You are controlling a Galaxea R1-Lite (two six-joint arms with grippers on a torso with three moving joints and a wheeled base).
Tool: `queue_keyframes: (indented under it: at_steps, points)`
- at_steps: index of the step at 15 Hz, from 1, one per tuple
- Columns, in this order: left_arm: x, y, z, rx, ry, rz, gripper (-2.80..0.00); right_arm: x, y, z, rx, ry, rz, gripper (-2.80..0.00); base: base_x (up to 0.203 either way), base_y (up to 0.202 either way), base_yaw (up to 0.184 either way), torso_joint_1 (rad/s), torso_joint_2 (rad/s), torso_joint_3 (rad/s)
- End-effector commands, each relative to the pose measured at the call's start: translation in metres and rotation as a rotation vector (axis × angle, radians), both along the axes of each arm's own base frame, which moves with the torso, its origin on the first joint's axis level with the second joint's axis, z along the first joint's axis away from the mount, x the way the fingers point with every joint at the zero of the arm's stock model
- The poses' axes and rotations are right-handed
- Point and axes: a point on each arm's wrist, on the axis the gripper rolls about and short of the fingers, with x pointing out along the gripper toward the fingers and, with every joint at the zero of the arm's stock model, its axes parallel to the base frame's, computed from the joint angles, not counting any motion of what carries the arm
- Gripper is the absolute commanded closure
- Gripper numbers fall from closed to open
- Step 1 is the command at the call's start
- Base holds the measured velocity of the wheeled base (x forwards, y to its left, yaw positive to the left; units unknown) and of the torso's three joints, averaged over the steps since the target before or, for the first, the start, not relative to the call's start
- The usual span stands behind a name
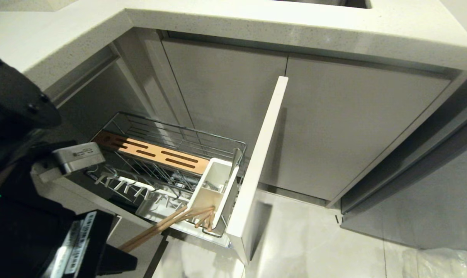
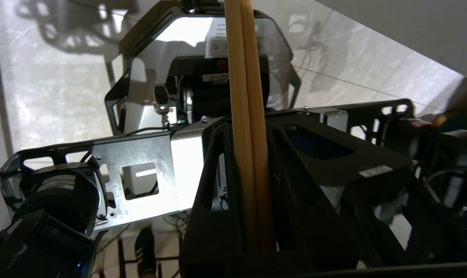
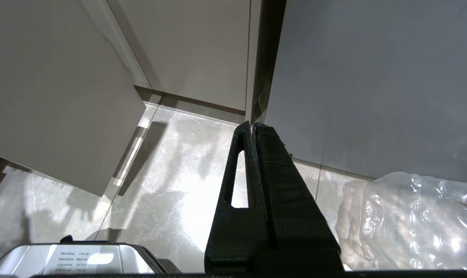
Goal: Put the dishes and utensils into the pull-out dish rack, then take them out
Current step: Pick up the chopsticks and place it in the cupboard
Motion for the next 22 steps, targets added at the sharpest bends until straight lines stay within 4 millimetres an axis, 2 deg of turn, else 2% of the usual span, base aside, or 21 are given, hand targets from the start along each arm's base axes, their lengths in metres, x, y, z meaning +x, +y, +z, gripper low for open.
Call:
queue_keyframes:
  at_steps: [1, 4, 12, 22]
  points:
    - [0.007, -0.009, -0.007, 0.038, 0.028, 0.008, 0.0, 0.0, 0.0, 0.0, 0.0, 0.001, 0.0, 0.0, 0.0, 0.0, 0.0, 0.0, 0.0, 0.0]
    - [0.016, -0.018, -0.013, 0.06, 0.044, 0.021, 0.0, 0.0, 0.0, 0.0, 0.0, 0.001, 0.0, 0.0, 0.0, 0.0, 0.0, 0.0, 0.0, 0.0]
    - [0.06, -0.034, -0.033, 0.081, 0.077, 0.054, 0.0, 0.0, 0.0, 0.0, 0.0, 0.001, 0.0, 0.0, 0.0, 0.0, 0.0, 0.0, 0.0, 0.0]
    - [0.112, -0.034, -0.054, 0.055, 0.15, 0.07, 0.0, 0.0, 0.0, 0.0, 0.0, 0.001, 0.0, 0.0, 0.0, 0.0, 0.0, 0.0, 0.0, 0.0]
